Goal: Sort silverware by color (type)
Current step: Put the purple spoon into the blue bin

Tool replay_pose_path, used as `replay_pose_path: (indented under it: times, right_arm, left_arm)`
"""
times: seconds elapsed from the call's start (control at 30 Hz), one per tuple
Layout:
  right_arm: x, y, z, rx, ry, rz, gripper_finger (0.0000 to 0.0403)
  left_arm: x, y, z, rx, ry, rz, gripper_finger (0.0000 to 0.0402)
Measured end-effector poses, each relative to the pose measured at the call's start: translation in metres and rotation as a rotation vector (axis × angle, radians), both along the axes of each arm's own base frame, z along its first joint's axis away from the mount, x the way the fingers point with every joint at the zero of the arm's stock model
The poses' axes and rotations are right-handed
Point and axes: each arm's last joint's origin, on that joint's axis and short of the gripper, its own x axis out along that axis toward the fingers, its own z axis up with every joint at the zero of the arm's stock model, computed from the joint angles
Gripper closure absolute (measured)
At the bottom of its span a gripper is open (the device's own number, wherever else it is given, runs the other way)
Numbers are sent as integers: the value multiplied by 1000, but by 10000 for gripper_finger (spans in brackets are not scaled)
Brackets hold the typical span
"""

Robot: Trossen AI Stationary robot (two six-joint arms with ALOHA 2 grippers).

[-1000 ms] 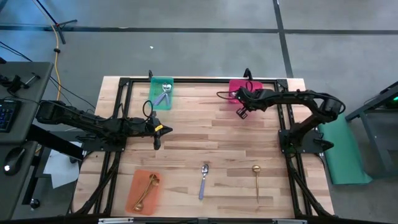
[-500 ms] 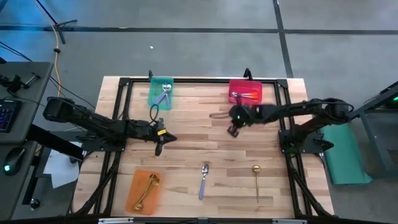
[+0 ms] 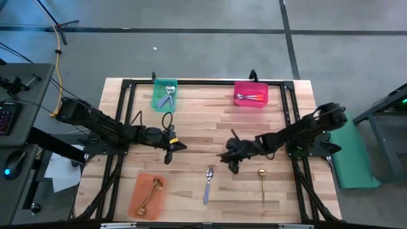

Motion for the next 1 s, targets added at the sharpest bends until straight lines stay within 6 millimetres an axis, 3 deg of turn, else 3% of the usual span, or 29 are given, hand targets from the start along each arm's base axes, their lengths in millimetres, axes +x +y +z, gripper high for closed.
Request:
replay_pose_path:
  times: [0.17,0.33,0.6,0.8,1.0]
  right_arm:
    - [18,16,-15,4,52,24,266]
    - [38,24,-28,38,89,73,248]
    - [62,27,-37,92,88,110,247]
    - [66,29,-37,110,71,132,253]
    - [66,29,-37,121,72,146,291]
  left_arm:
    - [0,0,0,-2,0,0,396]
    - [-1,-3,-1,-1,10,-13,396]
    - [-2,-11,-1,5,9,-41,396]
    - [-3,-15,-1,16,10,-39,396]
    - [-4,-16,-2,49,6,-46,396]
